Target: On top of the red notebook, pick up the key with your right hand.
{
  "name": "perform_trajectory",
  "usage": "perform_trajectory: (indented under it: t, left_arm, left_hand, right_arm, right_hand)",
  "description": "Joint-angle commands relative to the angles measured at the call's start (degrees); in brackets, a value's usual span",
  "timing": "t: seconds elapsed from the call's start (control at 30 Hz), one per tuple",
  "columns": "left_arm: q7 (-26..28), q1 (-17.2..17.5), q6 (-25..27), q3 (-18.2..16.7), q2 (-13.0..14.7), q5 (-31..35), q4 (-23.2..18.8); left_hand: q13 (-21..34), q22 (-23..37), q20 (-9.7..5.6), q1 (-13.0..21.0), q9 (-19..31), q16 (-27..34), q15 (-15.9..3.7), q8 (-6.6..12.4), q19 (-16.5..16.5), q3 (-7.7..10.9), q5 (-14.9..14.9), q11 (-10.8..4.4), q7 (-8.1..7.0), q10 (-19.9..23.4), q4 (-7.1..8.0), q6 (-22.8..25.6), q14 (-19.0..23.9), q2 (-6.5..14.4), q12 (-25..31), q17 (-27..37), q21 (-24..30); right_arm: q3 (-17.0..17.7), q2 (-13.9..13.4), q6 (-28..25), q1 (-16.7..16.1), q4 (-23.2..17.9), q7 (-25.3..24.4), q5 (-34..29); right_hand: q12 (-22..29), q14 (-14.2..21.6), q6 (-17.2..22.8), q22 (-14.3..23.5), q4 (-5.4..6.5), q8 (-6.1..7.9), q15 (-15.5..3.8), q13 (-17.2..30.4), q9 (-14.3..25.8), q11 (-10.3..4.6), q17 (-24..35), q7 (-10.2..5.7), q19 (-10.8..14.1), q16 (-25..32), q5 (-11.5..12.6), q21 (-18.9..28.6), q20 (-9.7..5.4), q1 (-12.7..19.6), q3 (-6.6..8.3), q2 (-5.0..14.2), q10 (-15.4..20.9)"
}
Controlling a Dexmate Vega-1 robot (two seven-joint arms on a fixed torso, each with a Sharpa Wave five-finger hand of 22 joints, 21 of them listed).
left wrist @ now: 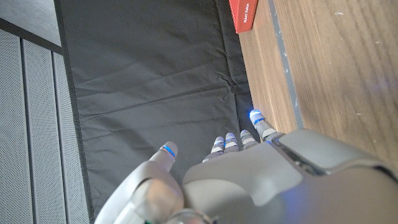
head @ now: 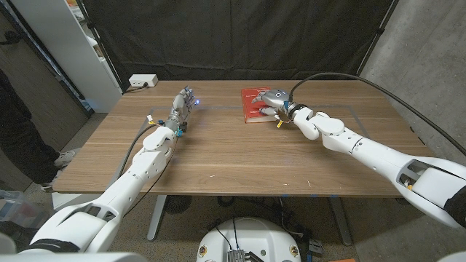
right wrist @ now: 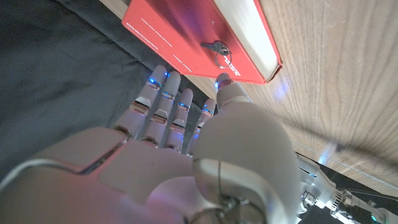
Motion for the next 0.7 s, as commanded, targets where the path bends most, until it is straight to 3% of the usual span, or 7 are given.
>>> perform_trajectory:
  t: [0.03, 0.7]
  left_arm:
    - [0.2, 0.6, 0.5, 0.0, 0.6, -0.1, -1.7]
    - [-1.0, -1.3, -0.2, 0.3, -0.5, -0.3, 0.4]
  left_hand:
    - [0.2, 0.2, 0.30, -0.8, 0.3, 0.2, 0.31, 0.32, -5.3, -0.29, 0.2, 0.26, 0.19, -0.6, -0.15, 0.4, -4.5, 4.6, 0.3, 0.2, -0.1]
    - [0.2, 0.2, 0.25, -0.8, 0.3, 0.3, 0.40, 0.30, -5.2, -0.66, 0.3, 0.27, 0.20, -0.5, -0.15, 0.7, -4.4, 4.5, 0.3, 0.2, -0.3]
  right_arm:
    - [-0.9, 1.2, 0.3, 1.4, 3.1, -0.9, -0.1]
    - [-3.1, 2.3, 2.4, 3.8, 8.2, -2.5, 0.2]
  right_hand:
    - [0.3, 0.8, -0.1, -0.1, 0.17, -0.35, -5.46, 0.0, 0.1, 0.16, 0.2, 1.37, 0.0, -0.3, 0.3, 0.3, -0.29, -1.0, -0.39, 0.06, 0.4]
    - [0.4, 1.5, 0.2, -0.1, 0.14, -0.27, -5.65, -0.1, 0.1, 0.22, 0.1, 1.67, 0.2, -0.6, 0.9, 0.6, -0.36, -1.3, -0.67, -0.05, 0.8]
